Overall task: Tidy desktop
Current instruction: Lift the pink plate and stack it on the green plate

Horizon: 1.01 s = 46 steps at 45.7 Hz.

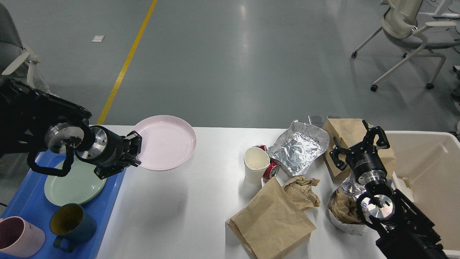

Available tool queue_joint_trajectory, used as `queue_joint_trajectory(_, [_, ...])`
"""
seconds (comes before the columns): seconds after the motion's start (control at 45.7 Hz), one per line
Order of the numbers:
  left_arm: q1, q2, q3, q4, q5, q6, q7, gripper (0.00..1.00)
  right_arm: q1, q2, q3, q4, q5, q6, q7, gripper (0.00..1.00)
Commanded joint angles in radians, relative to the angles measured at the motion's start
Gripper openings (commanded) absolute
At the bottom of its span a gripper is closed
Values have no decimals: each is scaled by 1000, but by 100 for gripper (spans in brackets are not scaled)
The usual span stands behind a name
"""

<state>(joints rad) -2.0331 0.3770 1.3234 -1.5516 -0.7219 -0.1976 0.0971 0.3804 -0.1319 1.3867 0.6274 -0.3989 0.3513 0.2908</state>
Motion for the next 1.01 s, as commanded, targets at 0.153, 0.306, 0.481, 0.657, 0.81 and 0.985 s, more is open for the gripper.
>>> queue_joint_trajectory(0.153, [-145,100,111,-29,-1,-121,-7,0,0,0,0,0,0,0,-1,100])
queue_joint_trajectory(0.306, [14,126,160,203,2,-155,113,0,0,0,0,2,0,0,1,100])
queue_joint_trajectory(0.481, [241,197,152,477,7,-221,148,0,0,0,0,2,0,0,1,100])
queue_joint_trajectory(0.657, [494,241,41,717,10,-279,151,0,0,0,0,2,0,0,-1,100])
queue_joint_trajectory(0.81, [685,247,-96,841,53,-284,171,0,0,0,0,2,0,0,-1,100])
queue_joint_trajectory(0.985, [815,246,-185,901,104,-281,170,0,0,0,0,2,0,0,-1,100])
